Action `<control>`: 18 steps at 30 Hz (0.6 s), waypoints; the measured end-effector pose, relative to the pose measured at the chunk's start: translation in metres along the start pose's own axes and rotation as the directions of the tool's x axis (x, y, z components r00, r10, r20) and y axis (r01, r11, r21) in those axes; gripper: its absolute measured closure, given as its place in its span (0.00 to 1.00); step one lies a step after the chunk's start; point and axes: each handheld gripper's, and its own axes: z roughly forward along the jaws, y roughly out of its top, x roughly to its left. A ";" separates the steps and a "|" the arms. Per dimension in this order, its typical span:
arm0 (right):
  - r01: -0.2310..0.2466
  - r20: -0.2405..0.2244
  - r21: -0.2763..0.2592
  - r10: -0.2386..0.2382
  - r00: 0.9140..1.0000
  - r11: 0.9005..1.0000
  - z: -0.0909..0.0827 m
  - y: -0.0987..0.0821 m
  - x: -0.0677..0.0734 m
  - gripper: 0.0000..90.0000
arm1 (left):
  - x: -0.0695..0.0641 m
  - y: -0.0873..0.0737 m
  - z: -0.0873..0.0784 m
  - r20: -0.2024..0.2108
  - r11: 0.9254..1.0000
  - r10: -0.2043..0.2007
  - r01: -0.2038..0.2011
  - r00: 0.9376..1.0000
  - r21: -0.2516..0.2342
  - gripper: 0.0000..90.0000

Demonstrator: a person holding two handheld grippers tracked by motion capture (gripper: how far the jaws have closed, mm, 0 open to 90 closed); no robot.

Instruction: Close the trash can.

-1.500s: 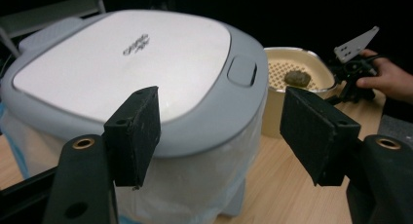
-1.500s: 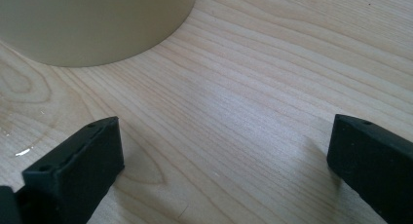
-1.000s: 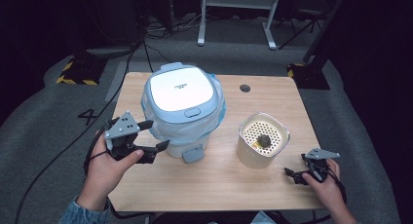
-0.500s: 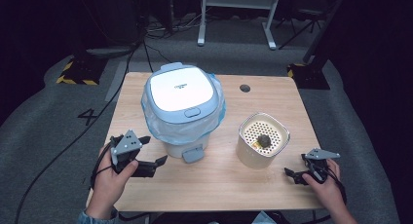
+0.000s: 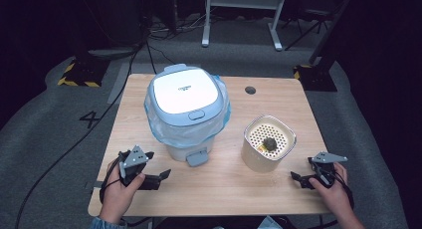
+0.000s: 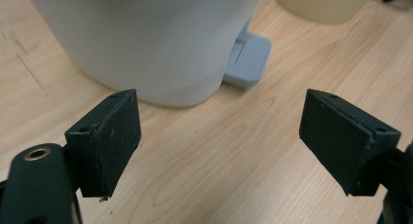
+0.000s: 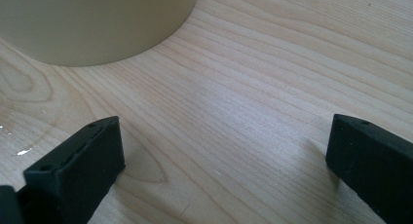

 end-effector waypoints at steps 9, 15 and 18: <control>0.000 0.000 0.000 0.000 1.000 1.000 0.000 0.000 0.000 0.01 | 0.005 -0.022 0.018 -0.041 0.996 0.006 -0.003 0.999 0.086 0.18; 0.000 0.000 0.000 0.000 1.000 1.000 0.000 0.000 0.000 0.00 | 0.003 -0.030 0.026 -0.046 0.991 0.023 -0.017 0.999 0.132 0.18; 0.000 0.000 0.000 0.000 1.000 1.000 0.000 0.000 0.000 0.01 | 0.003 -0.032 0.030 -0.057 0.988 0.030 -0.020 0.998 0.156 0.18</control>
